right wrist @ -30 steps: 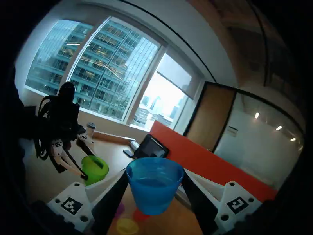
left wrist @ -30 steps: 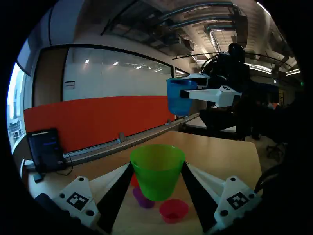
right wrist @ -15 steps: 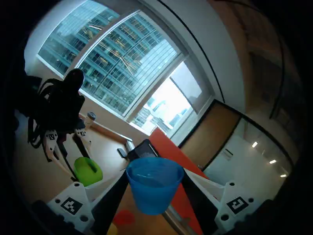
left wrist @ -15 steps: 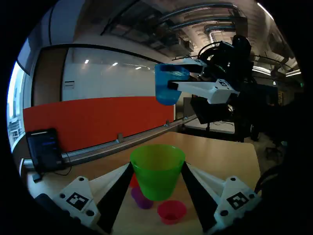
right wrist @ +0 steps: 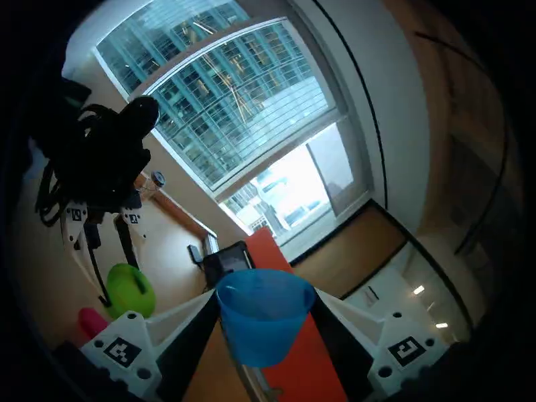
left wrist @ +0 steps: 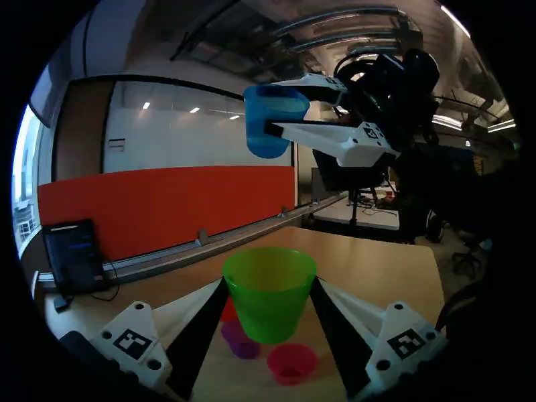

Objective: Pour water

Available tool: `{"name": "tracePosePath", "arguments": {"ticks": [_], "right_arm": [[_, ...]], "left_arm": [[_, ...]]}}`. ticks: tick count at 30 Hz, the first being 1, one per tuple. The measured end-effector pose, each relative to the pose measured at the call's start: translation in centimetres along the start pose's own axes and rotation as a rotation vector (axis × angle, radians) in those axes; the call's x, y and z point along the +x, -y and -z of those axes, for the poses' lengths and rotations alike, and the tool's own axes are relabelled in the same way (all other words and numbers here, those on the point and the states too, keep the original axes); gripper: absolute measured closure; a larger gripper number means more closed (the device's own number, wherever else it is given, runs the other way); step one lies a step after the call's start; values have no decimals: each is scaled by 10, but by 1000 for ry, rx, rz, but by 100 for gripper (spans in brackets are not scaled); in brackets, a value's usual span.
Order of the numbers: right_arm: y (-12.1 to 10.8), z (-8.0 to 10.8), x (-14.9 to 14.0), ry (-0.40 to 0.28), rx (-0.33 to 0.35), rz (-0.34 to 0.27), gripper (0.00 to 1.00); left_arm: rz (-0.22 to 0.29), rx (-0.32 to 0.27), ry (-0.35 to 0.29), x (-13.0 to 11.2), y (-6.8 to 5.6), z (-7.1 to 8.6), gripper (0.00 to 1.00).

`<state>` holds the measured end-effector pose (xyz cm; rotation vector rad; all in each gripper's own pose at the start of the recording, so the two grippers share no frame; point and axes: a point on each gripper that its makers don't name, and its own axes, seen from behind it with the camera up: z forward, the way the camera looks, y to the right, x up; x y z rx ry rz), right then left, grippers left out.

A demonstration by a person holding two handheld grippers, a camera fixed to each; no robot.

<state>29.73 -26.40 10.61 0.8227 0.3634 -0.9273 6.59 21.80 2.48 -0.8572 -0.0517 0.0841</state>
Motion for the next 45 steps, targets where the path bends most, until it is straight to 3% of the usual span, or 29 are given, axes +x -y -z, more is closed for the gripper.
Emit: {"name": "tracePosePath", "arguments": {"ticks": [15,45], "right_arm": [[-16,-13,10,2,-19,183,7],[-35,-23,19,13,-52,389,8]], "left_arm": [[-6,-11,-18,10,-3,-4,14],[-12,-19,-24,13,-6,-12,15]]}}
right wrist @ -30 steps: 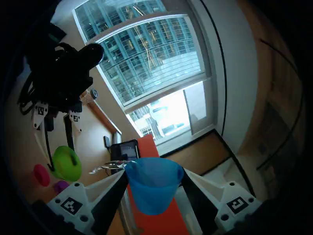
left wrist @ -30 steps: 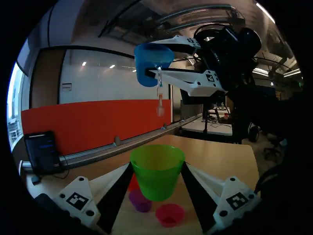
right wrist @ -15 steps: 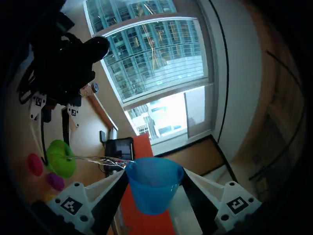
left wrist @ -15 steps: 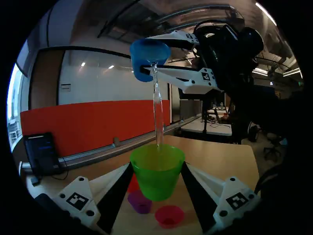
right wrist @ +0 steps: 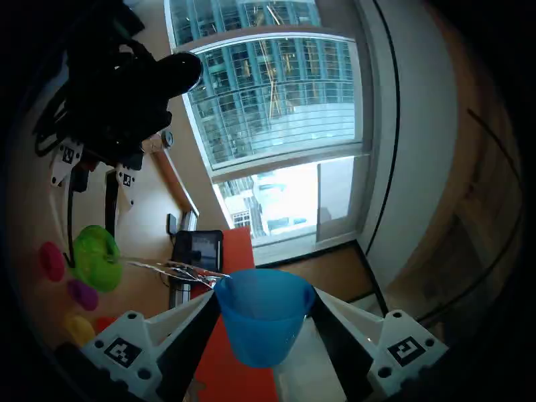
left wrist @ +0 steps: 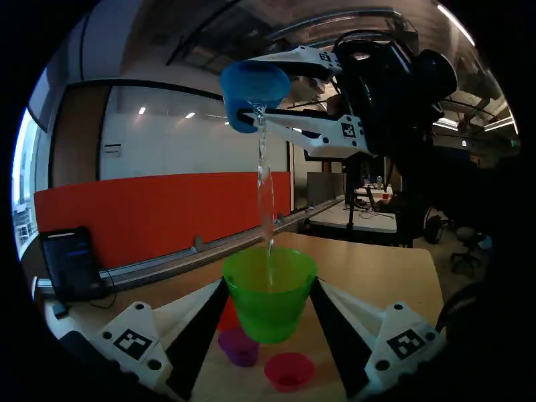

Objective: Pour water

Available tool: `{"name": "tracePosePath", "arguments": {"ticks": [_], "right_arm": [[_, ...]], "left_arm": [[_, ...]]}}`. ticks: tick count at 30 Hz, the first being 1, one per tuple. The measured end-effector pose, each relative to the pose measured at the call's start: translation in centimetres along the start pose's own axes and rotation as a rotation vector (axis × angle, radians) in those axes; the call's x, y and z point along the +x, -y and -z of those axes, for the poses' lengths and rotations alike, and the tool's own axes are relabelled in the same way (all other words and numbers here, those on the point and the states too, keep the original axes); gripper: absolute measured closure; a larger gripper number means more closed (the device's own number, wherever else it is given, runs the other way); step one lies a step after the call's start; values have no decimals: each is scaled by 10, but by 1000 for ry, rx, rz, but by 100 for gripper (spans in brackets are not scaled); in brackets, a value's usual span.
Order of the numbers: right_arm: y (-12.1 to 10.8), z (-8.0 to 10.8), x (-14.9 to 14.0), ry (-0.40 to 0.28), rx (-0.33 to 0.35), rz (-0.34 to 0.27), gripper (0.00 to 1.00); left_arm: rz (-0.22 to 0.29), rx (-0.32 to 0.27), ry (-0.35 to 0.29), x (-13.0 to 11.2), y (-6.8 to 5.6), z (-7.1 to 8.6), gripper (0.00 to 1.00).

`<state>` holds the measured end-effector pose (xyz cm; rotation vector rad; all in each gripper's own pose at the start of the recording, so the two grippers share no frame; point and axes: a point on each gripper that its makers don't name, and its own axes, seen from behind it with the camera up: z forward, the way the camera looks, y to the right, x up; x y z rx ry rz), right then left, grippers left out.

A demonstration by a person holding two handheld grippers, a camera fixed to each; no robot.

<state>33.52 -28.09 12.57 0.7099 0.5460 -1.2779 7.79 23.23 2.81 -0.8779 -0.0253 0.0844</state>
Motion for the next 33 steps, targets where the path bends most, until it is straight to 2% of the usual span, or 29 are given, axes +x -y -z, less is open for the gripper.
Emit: {"name": "tracePosePath", "arguments": {"ticks": [24,33], "right_arm": [[-9,-2,5,-1,-4,125,8],[-12,-2,9,-5,-8,180,8]], "left_arm": [[-3,-2,-3,2,-3,0,15],[-3,2,0,0,0,-2,15]]}}
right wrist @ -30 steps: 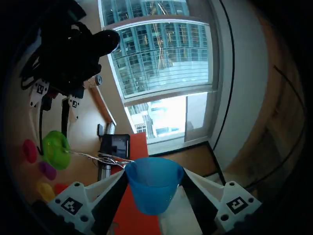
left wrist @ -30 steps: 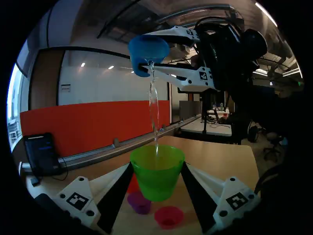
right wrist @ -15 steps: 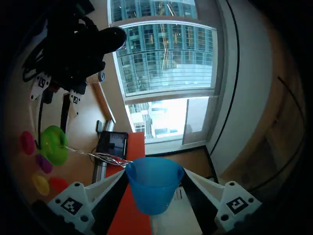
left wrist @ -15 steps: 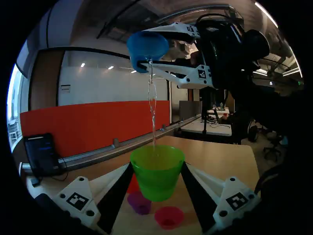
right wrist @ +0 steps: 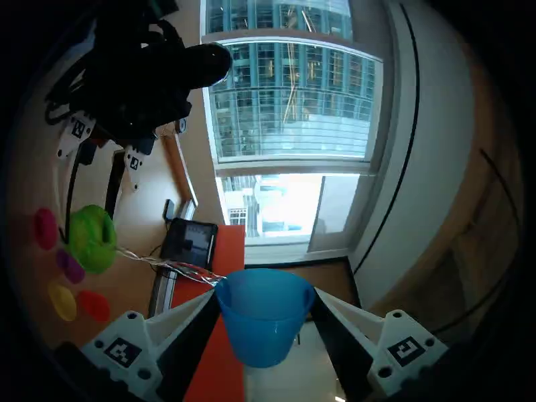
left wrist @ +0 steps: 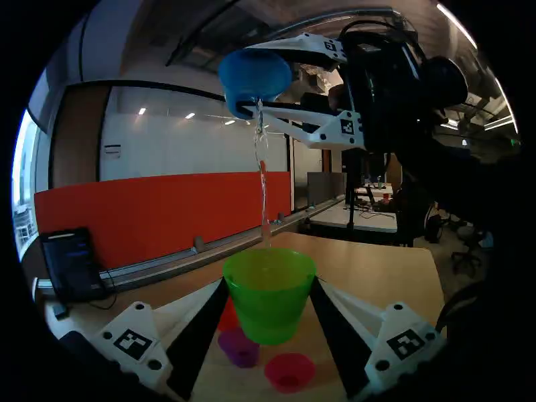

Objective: Pour water

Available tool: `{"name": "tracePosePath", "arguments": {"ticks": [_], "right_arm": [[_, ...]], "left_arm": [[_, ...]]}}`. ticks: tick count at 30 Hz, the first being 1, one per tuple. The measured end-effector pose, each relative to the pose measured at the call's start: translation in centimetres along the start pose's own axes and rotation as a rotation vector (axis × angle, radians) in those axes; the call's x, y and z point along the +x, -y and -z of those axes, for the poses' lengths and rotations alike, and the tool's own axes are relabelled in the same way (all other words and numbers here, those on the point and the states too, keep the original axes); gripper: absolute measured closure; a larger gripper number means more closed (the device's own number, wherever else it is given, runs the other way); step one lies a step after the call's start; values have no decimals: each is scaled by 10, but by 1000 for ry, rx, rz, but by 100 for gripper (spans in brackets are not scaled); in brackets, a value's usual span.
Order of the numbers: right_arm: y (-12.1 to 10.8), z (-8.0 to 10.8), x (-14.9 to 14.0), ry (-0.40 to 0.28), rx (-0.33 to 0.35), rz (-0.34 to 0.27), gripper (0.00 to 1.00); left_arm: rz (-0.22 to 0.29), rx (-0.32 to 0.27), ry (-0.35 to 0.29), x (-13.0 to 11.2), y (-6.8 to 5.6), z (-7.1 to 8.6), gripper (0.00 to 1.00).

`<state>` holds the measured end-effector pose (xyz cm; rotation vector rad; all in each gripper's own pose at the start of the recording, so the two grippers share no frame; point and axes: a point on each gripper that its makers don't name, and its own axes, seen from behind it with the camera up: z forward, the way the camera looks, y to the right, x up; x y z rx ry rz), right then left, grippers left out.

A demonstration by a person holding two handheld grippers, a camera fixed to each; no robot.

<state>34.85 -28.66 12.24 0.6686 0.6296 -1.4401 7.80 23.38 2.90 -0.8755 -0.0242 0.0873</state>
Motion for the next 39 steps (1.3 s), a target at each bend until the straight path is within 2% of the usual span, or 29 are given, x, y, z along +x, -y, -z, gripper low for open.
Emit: {"name": "tracePosePath", "arguments": {"ticks": [24,33,39], "right_arm": [[-6,1,12,-16,-6,178,8],[-1,2,17,-23,1,178,8],[2,4,16,-22,1,129,8]], "left_arm": [[6,6,-5,3,2,-1,15],[4,4,-9,4,0,-1,15],[4,6,-12,7,1,-1,15]]}}
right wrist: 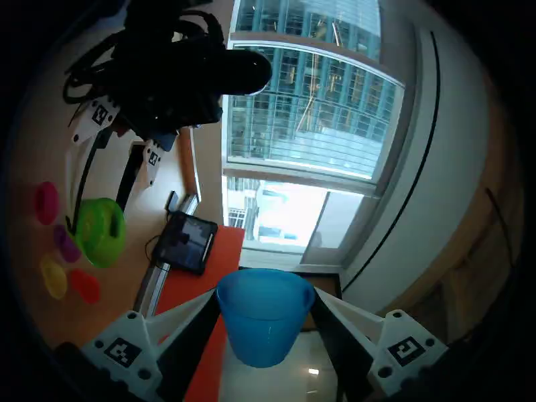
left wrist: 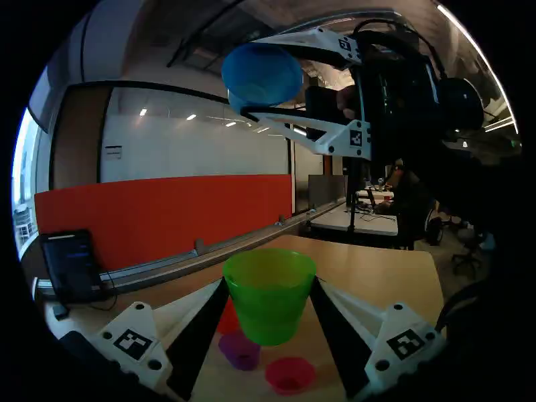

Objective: Pour water

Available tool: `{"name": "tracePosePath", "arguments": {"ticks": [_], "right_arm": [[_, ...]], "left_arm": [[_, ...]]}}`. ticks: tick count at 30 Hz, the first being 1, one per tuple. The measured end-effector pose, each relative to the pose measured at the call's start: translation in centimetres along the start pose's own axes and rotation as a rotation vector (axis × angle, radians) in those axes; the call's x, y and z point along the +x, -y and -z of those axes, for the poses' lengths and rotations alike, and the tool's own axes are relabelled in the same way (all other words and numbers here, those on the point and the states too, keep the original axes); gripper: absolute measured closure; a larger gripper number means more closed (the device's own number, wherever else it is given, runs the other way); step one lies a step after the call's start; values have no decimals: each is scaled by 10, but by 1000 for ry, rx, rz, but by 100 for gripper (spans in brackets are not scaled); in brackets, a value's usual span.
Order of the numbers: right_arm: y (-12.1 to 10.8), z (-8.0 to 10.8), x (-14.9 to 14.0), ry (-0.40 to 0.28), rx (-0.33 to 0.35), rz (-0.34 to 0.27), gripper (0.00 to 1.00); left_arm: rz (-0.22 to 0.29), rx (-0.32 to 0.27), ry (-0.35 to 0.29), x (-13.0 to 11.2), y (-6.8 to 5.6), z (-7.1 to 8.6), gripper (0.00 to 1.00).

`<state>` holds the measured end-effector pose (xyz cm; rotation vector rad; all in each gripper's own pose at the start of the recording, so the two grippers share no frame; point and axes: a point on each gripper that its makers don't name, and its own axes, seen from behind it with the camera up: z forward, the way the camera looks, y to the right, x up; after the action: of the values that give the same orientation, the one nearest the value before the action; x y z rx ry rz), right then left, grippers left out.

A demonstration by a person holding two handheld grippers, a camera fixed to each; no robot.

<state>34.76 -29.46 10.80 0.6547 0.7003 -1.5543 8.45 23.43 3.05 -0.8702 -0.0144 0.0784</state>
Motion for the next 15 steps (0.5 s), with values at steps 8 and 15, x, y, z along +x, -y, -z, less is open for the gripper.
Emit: {"name": "tracePosePath", "arguments": {"ticks": [8,15], "right_arm": [[2,4,-3,2,-10,-188,8],[11,8,-9,12,-5,-418,8]], "left_arm": [[-6,9,-5,2,2,3,15],[-7,20,-10,5,4,4,15]]}}
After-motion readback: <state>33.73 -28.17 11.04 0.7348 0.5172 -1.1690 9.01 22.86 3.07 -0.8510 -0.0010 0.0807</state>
